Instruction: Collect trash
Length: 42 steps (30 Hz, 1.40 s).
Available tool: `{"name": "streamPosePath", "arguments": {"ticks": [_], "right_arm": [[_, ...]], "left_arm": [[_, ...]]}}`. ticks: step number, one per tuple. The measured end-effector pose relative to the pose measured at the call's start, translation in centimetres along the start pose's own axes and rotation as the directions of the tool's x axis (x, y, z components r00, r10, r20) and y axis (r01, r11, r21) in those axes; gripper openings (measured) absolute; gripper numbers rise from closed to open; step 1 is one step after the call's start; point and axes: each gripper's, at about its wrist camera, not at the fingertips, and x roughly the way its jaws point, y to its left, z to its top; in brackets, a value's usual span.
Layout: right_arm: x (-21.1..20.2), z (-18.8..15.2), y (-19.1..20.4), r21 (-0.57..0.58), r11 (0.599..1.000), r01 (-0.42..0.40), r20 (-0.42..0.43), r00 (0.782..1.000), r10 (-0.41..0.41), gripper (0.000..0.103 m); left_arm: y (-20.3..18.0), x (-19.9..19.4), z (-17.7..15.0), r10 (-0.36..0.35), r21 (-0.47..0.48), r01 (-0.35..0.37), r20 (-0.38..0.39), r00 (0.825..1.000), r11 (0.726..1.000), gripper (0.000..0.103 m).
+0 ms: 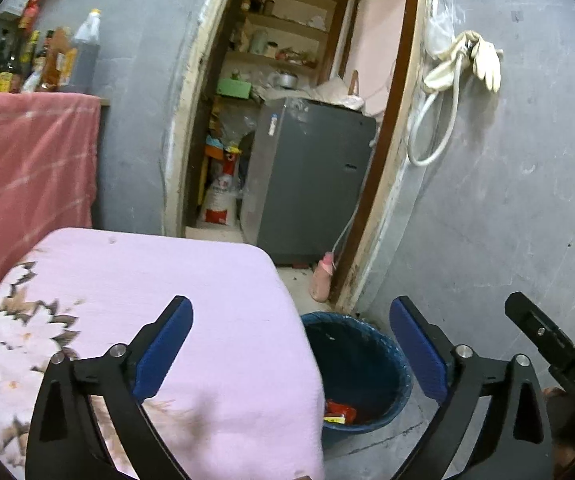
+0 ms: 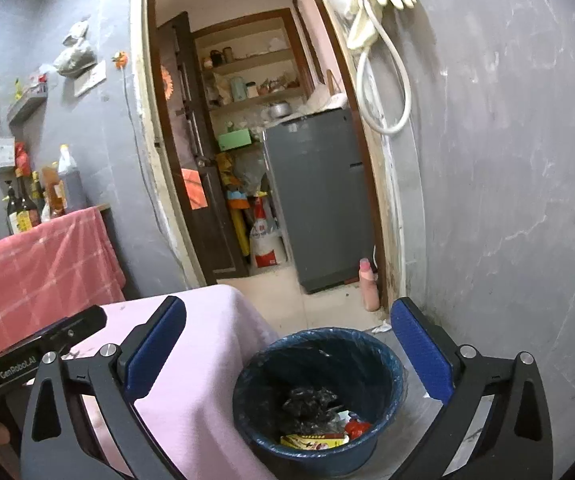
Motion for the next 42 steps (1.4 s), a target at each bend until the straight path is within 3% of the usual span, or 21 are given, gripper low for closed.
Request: {"name": "streamPosePath", "arguments": {"ticks": [10, 24, 36, 42], "right_arm": [[-4.8, -0.5, 3.6, -0.035, 0.999, 0.000, 0.049, 0.999, 0.001, 0.103], [-10.7, -2.6, 7.4, -0.091, 0.996, 0.022, 0.074, 0.997, -0.015, 0.103], [-14.4, -6.4, 9.6, -0.118, 0.993, 0.021, 0.061, 0.998, -0.014, 0.103], [-15.9, -9.0, 10.1, -0.140, 0.988, 0.066, 0.105, 0.993, -0.051, 0.103]], "left_arm": [[1.6, -6.2, -0.3, 0.024, 0.022, -0.025, 0.065, 0.998, 0.999, 0.101], [5.0, -13.1, -2.7, 0.096, -0.015, -0.095, 0.082, 0.992, 0.995, 0.101], [6.5, -16.5, -7.1, 0.108, 0.010, -0.108, 0.032, 0.994, 0.994, 0.101], [6.9, -17.1, -9.4, 0.130, 0.041, -0.130, 0.013, 0.991, 0.991, 0.101]]}}
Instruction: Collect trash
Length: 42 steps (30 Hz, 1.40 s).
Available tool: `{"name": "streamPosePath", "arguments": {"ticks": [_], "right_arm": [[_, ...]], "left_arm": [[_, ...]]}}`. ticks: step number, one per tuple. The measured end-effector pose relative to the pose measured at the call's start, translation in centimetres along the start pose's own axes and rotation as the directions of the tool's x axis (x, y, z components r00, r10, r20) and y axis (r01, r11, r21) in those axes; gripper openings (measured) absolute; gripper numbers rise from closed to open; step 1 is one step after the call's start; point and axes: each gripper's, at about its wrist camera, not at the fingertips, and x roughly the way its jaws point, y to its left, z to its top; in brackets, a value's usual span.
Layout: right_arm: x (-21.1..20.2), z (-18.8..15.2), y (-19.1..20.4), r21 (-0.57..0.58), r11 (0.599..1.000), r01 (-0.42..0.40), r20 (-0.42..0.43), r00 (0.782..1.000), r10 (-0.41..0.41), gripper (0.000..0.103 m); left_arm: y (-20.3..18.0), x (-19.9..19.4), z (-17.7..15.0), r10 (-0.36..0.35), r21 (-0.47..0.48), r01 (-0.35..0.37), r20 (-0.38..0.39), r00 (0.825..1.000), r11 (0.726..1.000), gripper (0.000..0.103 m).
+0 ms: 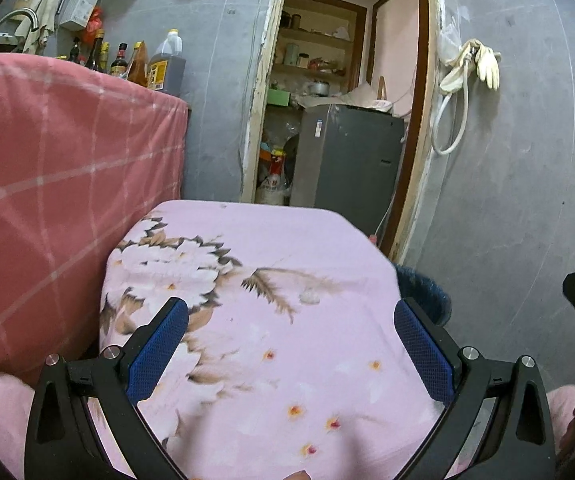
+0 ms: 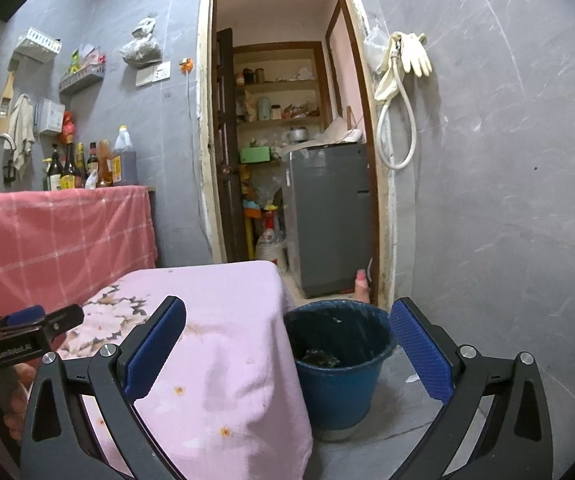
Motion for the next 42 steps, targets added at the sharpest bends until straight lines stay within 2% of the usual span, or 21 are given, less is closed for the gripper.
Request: {"name": "streamPosePath", "arguments": {"ticks": [6, 9, 14, 21, 42], "right_arm": [[-1.0, -1.7, 0.3, -0.011, 1.000, 0.029, 0.023, 0.999, -0.029, 0.103], [-1.1, -2.6, 0.5, -0.024, 0.999, 0.037, 0.020, 0.999, -0.037, 0.103], [-0.9, -3.8, 0.7, -0.034, 0.999, 0.037, 0.005, 0.999, -0.037, 0.103], [-0.7, -4.8, 0.7, -0.041, 0.999, 0.032, -0.018, 0.999, -0.032, 0.103], [-0.6, -5.2, 0.5, -0.046, 0.999, 0.027, -0.022, 0.999, -0.028, 0.103]], "left_arm": [[0.2, -0.4, -2.0, 0.016, 0.003, -0.016, 0.002, 1.000, 1.000, 0.101], [0.0, -0.8, -2.7, 0.033, 0.029, -0.034, 0.022, 0.999, 0.999, 0.101], [0.3, -1.0, -3.3, 0.032, 0.023, -0.033, 0.043, 0.999, 0.999, 0.101], [0.3, -0.8, -4.1, 0.030, 0.037, -0.031, 0.043, 0.999, 0.999, 0.101], [0.7, -0.7, -4.5, 0.027, 0.045, -0.029, 0.051, 0.998, 0.999, 0.101]]}}
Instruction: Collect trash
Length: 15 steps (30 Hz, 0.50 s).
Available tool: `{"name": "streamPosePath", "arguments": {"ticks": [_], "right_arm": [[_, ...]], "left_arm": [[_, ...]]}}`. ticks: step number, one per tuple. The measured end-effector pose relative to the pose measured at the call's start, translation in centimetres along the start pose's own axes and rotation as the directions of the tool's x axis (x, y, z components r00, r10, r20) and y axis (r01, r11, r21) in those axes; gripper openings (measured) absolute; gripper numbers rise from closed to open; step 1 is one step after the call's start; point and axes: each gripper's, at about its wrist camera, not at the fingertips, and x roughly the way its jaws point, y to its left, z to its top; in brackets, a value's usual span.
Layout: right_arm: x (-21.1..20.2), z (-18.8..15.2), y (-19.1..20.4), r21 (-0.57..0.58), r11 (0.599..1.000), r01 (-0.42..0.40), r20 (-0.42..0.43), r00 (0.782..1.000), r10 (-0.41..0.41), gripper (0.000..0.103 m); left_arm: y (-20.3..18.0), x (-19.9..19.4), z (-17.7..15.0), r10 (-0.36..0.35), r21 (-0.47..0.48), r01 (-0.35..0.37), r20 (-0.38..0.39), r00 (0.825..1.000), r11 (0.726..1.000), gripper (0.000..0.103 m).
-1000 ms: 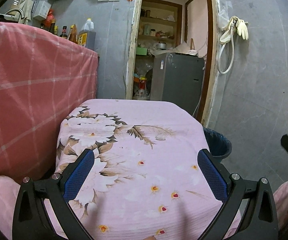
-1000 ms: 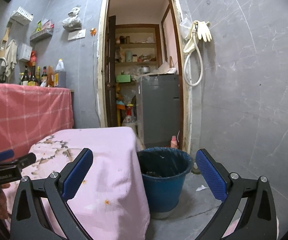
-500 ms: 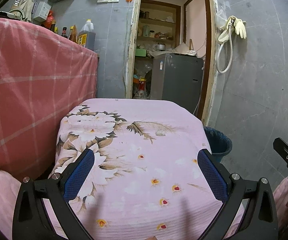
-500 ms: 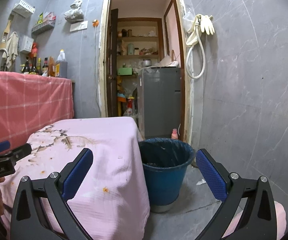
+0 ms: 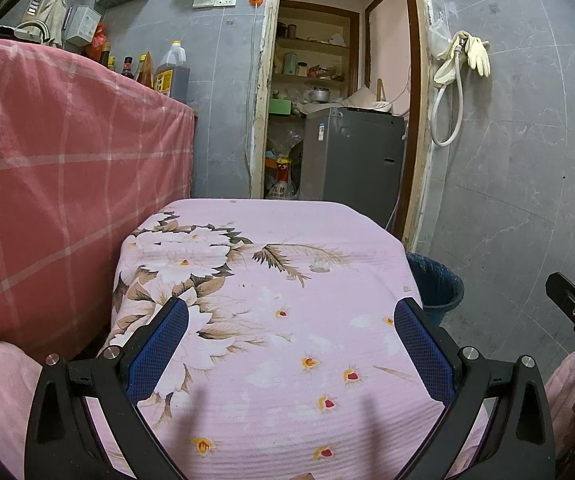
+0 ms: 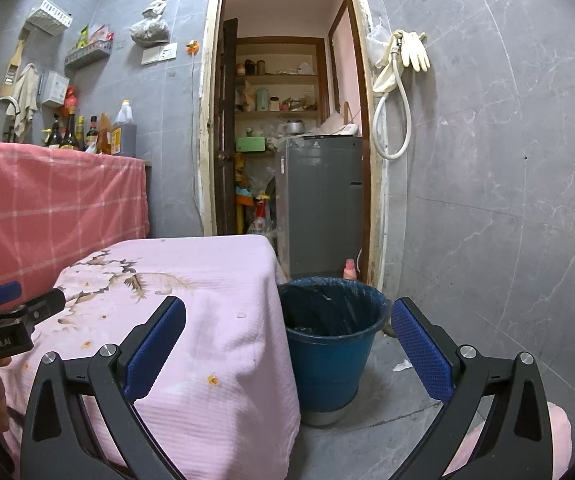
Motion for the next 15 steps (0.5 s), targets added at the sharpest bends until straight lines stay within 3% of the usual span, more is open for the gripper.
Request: {"name": "streamPosePath", "arguments": {"ticks": [15], "right_arm": [[-0.02, 0.02, -0.16, 0.001, 1.000, 0.000, 0.001, 1.000, 0.000, 0.103]], "left_arm": [[0.47, 0.10, -0.05, -0.002, 0.002, 0.002, 0.001, 1.000, 1.000, 0.101]]}}
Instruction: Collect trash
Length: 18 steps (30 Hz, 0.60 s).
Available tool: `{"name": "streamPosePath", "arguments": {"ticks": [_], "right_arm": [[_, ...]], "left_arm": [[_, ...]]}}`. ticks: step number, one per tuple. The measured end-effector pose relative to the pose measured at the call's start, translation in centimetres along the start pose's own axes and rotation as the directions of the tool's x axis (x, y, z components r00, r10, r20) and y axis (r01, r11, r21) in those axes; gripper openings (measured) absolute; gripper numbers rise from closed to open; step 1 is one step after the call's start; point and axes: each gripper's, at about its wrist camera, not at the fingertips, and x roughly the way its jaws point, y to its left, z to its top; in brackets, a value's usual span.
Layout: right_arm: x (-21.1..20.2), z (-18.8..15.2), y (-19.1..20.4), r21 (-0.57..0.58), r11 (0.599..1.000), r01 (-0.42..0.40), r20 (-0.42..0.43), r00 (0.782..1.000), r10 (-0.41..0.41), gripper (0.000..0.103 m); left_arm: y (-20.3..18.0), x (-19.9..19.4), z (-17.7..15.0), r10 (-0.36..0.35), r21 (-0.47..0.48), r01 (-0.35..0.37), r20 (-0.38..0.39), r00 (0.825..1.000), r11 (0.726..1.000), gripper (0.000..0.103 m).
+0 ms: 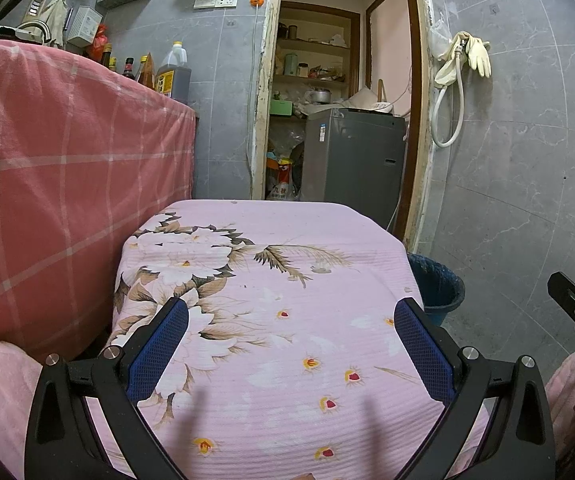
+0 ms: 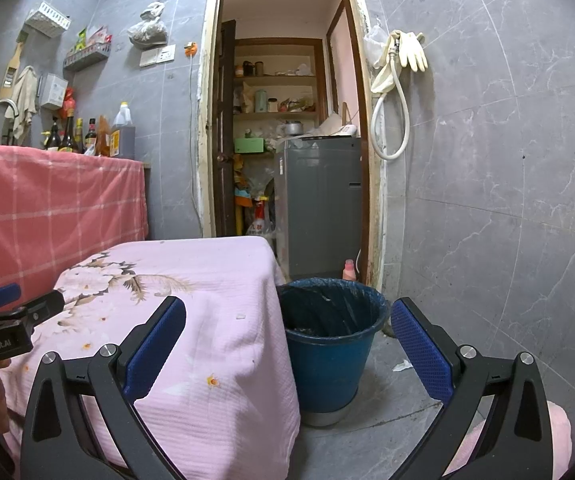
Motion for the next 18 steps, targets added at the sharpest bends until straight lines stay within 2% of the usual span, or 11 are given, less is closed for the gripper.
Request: {"name": "streamPosePath", "arguments": {"ticks": [18], "right_arm": [[0.02, -0.08, 0.03, 0.001, 1.000, 0.000, 0.001, 1.000, 0.000, 0.103]], "left_arm": [[0.16, 0.03, -0.04, -0.001, 0.001, 0.001, 0.000, 1.000, 1.000, 0.101]]}}
